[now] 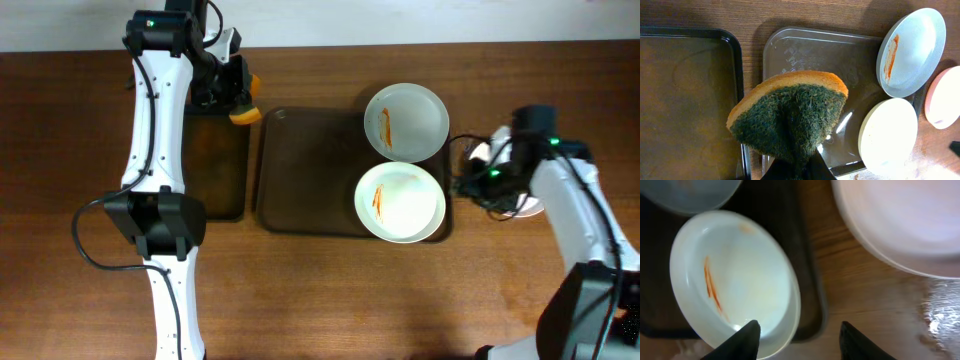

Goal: Clean dirty plates on tray and stack at the side

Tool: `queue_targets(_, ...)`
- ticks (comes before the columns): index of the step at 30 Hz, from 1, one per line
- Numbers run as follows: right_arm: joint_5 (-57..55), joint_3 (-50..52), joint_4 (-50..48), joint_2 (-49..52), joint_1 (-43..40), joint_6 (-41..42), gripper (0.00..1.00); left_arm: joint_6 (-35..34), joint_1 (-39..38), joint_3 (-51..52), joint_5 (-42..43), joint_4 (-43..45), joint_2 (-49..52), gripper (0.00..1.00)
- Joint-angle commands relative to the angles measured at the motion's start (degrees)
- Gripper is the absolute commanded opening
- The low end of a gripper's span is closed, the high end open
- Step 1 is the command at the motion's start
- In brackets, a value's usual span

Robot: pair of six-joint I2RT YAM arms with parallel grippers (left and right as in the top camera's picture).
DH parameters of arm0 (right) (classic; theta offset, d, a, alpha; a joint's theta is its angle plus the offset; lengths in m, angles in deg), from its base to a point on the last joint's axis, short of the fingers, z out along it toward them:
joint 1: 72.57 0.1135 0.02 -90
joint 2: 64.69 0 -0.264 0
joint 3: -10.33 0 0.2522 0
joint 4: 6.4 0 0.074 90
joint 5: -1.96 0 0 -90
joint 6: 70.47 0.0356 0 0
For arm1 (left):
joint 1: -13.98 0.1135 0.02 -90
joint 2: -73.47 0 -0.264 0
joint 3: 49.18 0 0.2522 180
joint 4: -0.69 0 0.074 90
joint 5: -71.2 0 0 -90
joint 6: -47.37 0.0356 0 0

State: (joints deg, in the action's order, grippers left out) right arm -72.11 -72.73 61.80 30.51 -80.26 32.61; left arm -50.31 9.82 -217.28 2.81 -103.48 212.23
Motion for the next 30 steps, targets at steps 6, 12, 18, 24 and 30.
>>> queue_targets(6,-10.64,7.06,-10.84,6.51,9.22,1.09,0.44,1.11,0.02,-1.05,-0.46,0.09,-1.84,0.0)
queue_targets(12,-10.27,7.04,-11.61,8.46,10.01,0.85,0.04,1.11,0.02,-1.05,-0.46,0.09,-1.84,0.0)
queue_targets(18,-7.26,1.44,-12.07,8.46,21.14,8.5,0.04,1.11,0.0,-1.05,-0.44,-0.13,-1.84,0.0)
queue_targets(24,-13.33,-3.28,-9.92,8.46,26.88,16.26,0.04,1.11,-0.68,-1.05,-0.46,-0.09,-1.84,0.0)
queue_targets(30,-9.33,-4.44,-16.72,11.08,29.14,20.46,0.04,1.11,-1.09,-1.05,-0.48,-0.11,-1.84,0.0)
